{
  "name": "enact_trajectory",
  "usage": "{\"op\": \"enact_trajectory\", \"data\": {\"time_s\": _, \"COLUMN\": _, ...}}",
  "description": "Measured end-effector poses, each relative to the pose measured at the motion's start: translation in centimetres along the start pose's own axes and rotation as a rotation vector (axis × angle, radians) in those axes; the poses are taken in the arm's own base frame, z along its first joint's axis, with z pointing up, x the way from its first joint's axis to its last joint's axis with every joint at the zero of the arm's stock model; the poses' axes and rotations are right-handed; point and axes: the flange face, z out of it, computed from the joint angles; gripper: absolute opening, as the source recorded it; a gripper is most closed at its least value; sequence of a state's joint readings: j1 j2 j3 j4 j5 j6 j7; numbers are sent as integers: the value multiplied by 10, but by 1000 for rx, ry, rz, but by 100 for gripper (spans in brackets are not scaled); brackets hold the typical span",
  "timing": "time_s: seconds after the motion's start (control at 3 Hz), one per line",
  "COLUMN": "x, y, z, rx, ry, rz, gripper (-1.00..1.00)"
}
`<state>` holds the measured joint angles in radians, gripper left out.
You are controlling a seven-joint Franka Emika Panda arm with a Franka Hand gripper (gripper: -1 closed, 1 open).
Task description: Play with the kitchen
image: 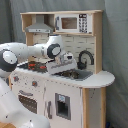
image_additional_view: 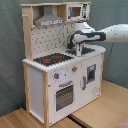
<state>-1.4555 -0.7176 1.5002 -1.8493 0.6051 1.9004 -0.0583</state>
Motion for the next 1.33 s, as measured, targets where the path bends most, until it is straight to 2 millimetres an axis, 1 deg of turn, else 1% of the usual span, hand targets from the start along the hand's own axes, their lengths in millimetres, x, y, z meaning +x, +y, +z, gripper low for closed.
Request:
{"op": "enact_trajectory", "data": {"time_s": 0.33, "x": 0, "y": -6, "z": 0, "rx": 2, "ry": -1, "rz": -13, "gripper": 100}}
{"op": "enact_trajectory", "data": {"time_s": 0.67, "x": 0, "y": -8, "z": -1, "rx": 2, "ry": -1, "rz": -16, "gripper": -100}}
{"op": "enact_trajectory", "data": {"time_s": 1.0, "x": 2, "y": -22, "z": -25, "rx": 13, "ry": -1, "rz": -42, "gripper": -100}}
{"op": "enact_trajectory", "data": {"time_s": 1.33, "x": 3, "y": -38, "z": -56, "rx": 26, "ry": 11, "rz": -45, "gripper": -100}}
